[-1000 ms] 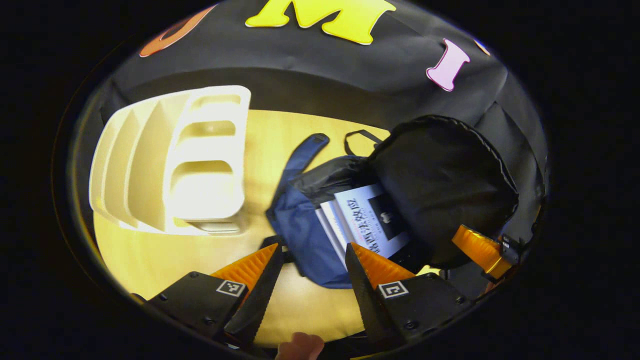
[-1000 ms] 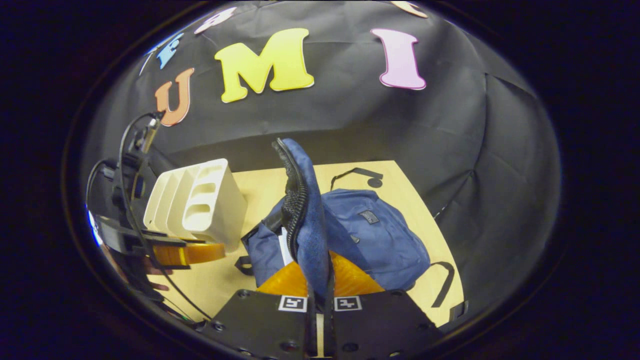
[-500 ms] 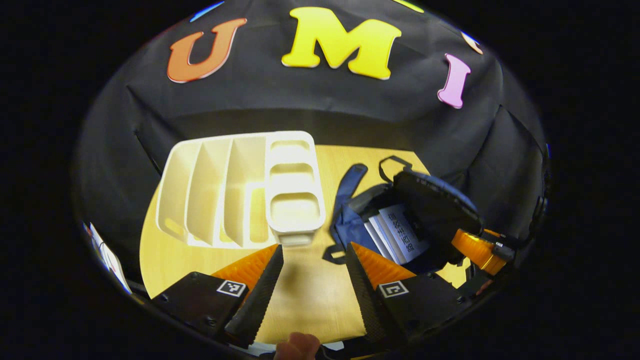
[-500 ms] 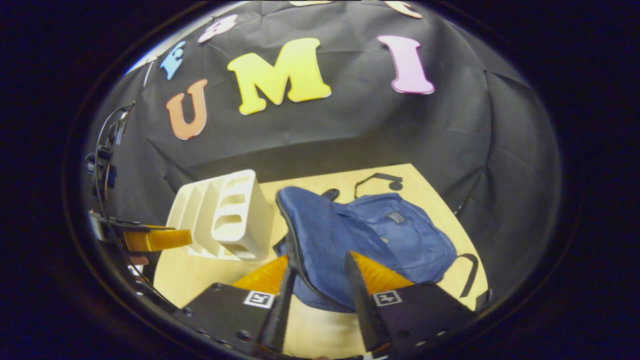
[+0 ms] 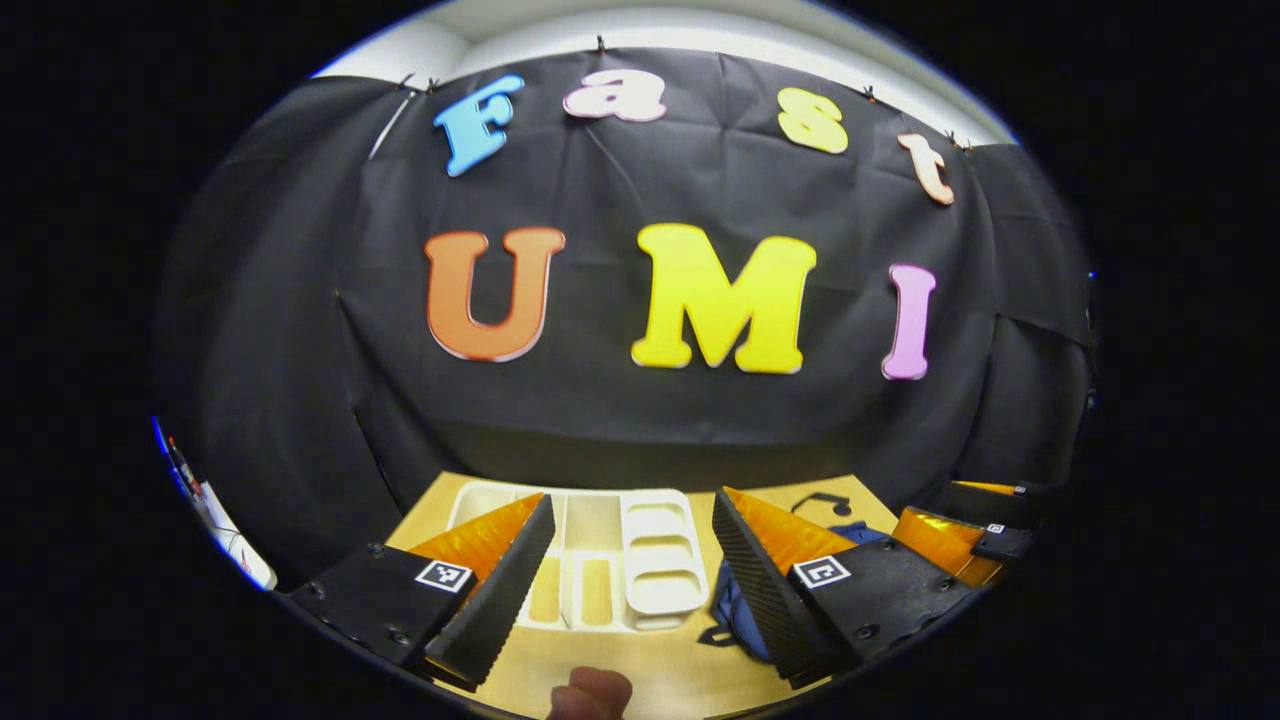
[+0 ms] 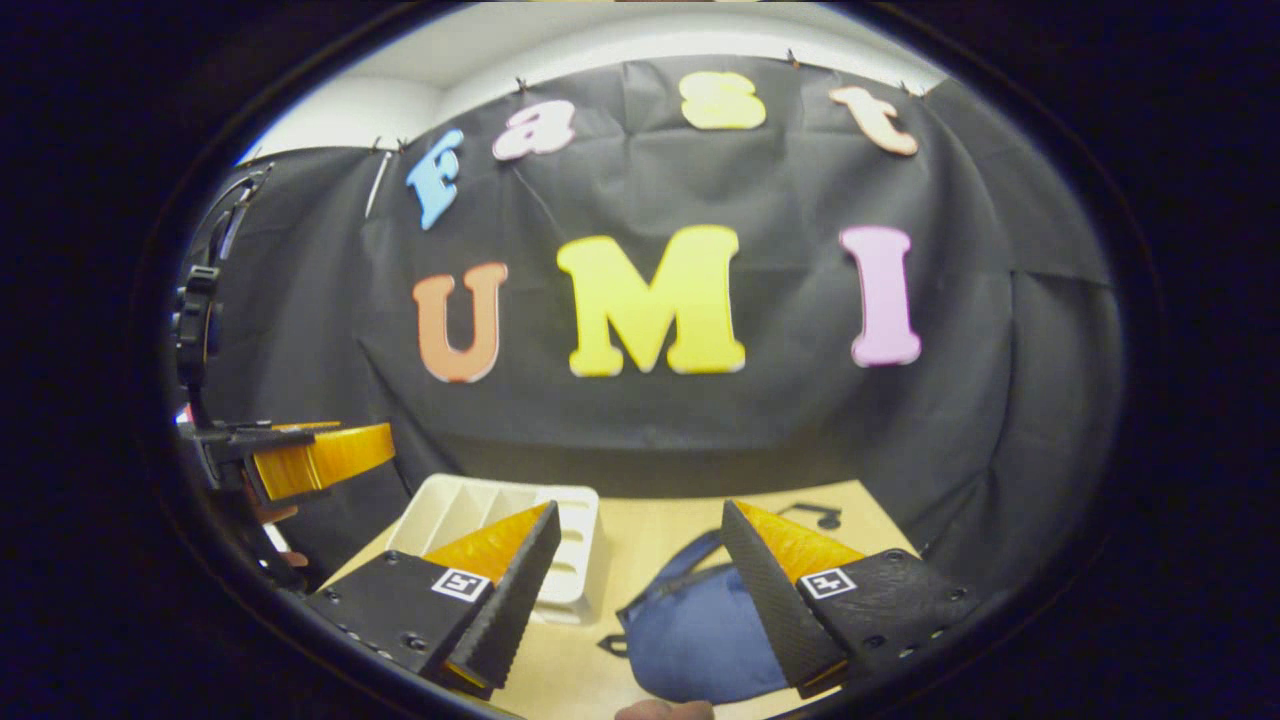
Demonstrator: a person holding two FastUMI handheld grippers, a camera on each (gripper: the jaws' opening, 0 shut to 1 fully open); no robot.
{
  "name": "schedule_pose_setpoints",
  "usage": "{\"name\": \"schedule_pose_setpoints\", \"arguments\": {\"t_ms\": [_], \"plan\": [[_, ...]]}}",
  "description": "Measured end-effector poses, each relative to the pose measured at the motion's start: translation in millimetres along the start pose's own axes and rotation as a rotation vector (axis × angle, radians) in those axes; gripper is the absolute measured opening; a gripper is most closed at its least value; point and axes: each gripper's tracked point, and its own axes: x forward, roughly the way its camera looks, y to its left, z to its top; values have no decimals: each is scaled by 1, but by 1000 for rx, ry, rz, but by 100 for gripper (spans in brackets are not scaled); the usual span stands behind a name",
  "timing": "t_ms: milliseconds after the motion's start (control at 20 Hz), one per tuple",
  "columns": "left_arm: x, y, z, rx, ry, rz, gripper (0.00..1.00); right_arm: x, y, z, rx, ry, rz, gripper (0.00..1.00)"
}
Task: Open the schoolbag, grab two books from the bookshelf and put them into the schoolbag.
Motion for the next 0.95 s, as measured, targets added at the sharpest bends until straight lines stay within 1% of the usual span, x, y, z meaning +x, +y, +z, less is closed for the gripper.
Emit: {"name": "schedule_pose_setpoints", "arguments": {"t_ms": [100, 150, 200, 300, 350, 400, 450, 500, 550, 600, 650, 700, 850, 900, 950], "plan": [[-18, 10, 35, 0, -78, 16, 100, -5, 10, 37, -2, -103, -14, 96], [-15, 2, 45, -3, -109, 9, 100, -8, 16, 52, -7, -145, -14, 96], [-17, -1, 55, -3, -138, 4, 100, -12, 22, 62, -13, -177, -14, 93], [-17, 3, 71, 17, -178, 18, 100, -20, 33, 76, -19, -217, -8, 93], [-20, 6, 77, 28, -190, 29, 94, -23, 37, 79, -23, -227, -9, 96], [-24, 10, 79, 31, -201, 38, 100, -26, 39, 79, -28, -233, -10, 99], [-30, 12, 80, 31, -208, 39, 94, -29, 40, 79, -32, -238, -14, 99], [-35, 12, 79, 30, -209, 35, 94, -31, 41, 78, -34, -238, -20, 96], [-38, 12, 78, 26, -211, 30, 94, -34, 42, 77, -31, -237, -21, 96], [-40, 13, 78, 24, -212, 27, 100, -36, 43, 76, -29, -235, -27, 94], [-41, 15, 78, 21, -215, 29, 100, -38, 44, 72, -32, -230, -35, 99], [-42, 17, 77, 19, -216, 31, 94, -39, 43, 69, -38, -224, -48, 97], [-42, 18, 74, 19, -213, 30, 94, -35, 43, 67, -42, -213, -61, 94], [-41, 19, 74, 20, -213, 31, 100, -36, 42, 67, -44, -213, -65, 93], [-41, 21, 74, 19, -214, 34, 100, -37, 41, 68, -46, -217, -69, 93]]}}
